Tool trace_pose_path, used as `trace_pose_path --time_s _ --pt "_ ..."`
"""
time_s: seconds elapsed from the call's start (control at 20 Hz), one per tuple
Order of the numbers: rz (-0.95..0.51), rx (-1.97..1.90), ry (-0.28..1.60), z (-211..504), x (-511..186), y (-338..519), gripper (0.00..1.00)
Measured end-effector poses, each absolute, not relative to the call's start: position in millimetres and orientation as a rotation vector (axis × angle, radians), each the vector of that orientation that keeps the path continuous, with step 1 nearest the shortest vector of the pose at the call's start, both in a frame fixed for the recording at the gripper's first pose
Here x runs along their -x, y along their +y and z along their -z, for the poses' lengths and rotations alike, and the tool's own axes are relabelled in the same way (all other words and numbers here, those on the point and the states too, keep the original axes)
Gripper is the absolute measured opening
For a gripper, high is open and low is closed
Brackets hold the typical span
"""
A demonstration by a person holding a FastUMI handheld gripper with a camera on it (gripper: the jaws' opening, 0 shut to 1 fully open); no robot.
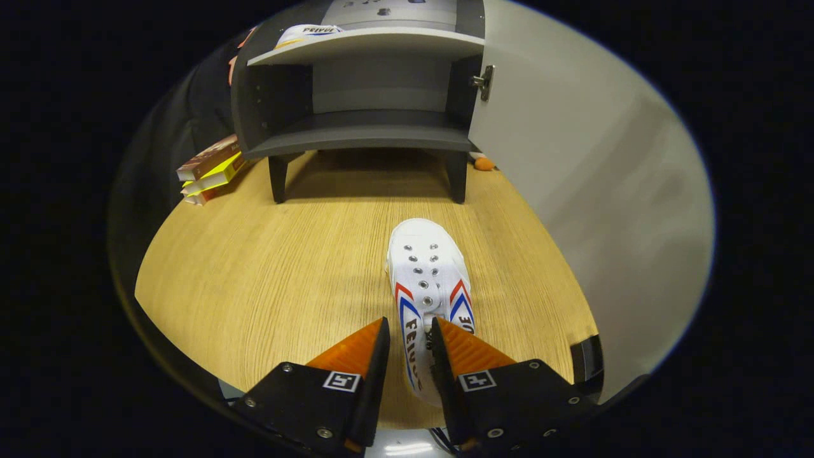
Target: Open the shoe cabinet door, grab the shoes and put them into the shoe cabinet, then close the shoe cabinet door.
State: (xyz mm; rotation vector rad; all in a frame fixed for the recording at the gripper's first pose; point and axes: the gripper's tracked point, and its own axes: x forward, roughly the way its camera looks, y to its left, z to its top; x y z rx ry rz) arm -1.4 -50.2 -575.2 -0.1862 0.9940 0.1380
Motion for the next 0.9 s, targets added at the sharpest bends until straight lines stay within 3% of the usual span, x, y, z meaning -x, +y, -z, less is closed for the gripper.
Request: trace_pose_path --time_s 0.35,0.4,0.5,0.9 --pt "-0.141 0.178 1.028 600 -8 -50 0.38" --pt "-0.139 0.149 1.042 599 -7 -47 0.19" --pt "-0.118 0.141 1.033 594 -9 -42 0.0" --pt "-0.133 0.095 0.984 519 1 -18 0.0"
